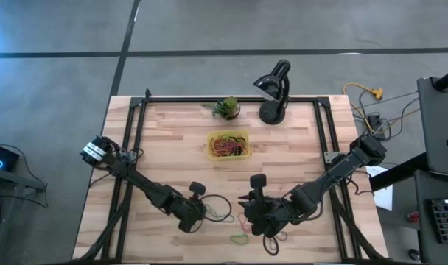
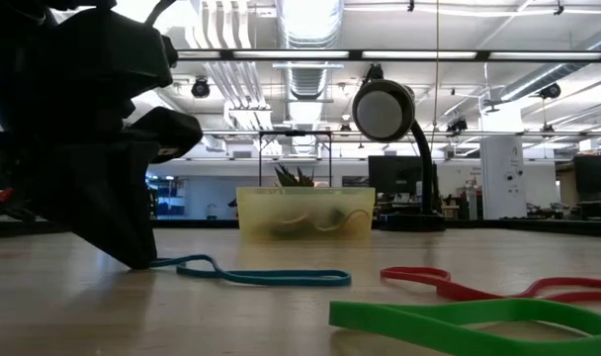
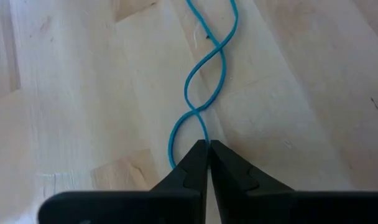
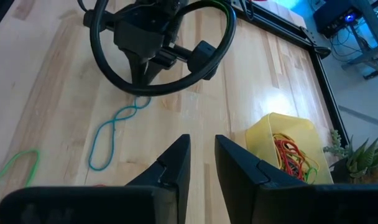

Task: Pick and place rubber bands into bin
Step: Put the blue rubber band in the yellow bin

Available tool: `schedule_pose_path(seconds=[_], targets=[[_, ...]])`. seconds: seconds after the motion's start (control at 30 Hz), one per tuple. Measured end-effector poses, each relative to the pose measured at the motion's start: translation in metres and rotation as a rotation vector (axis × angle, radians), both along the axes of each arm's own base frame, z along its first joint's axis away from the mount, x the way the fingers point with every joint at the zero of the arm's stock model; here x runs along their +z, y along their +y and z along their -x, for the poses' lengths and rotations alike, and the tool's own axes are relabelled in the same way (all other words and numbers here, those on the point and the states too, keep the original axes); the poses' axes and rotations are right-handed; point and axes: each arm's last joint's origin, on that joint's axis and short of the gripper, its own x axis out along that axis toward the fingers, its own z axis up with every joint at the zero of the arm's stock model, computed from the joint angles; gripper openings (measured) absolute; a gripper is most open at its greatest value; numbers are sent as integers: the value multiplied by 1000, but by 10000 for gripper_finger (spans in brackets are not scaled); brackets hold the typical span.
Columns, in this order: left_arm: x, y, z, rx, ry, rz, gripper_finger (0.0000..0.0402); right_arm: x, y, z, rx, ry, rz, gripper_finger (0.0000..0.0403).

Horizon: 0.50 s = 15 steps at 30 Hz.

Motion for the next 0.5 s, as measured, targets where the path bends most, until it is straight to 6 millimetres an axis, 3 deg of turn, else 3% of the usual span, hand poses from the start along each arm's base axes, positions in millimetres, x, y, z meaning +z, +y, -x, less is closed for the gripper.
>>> schedule_pose_path(seconds=[0.33, 0.5], targets=[[-3, 3, 1, 4, 12, -1, 83, 0, 0, 0, 0, -1, -1, 68], [-5, 10, -1, 39, 71, 75, 92, 0, 0, 0, 0, -2, -1, 68]])
